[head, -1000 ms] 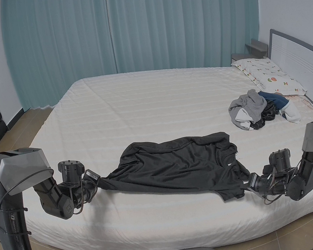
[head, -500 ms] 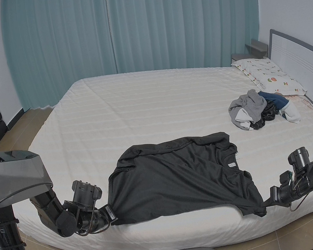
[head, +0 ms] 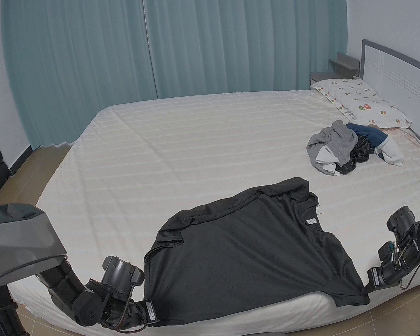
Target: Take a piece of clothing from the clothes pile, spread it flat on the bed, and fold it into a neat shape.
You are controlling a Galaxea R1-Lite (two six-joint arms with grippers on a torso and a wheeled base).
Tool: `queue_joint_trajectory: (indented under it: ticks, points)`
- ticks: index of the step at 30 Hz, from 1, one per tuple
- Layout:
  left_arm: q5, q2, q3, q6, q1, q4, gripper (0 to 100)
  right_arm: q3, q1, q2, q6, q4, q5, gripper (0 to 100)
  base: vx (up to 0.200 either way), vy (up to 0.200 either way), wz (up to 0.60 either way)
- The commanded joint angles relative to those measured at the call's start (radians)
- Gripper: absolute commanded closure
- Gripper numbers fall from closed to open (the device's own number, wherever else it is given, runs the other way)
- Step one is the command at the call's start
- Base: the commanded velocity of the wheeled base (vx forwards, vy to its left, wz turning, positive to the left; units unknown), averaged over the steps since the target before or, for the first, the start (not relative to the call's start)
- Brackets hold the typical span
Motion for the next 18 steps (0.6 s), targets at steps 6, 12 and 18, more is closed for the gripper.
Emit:
queue_joint_trajectory:
  ticks: [6,12,18]
  points:
    - [-0.007,-0.007,-0.020,-0.009,-0.001,-0.010,0,-0.027,-0.008,-0.014,0.007,-0.005,0.004,0,0.000,0.000,0.00]
    - [-0.010,-0.019,-0.078,-0.106,0.035,-0.083,0,-0.090,-0.023,-0.001,0.132,-0.057,0.044,0,0.000,0.000,0.00]
    - [-0.015,0.015,-0.096,-0.178,0.078,-0.237,0,-0.082,-0.015,0.118,0.258,-0.315,0.049,0,0.000,0.000,0.00]
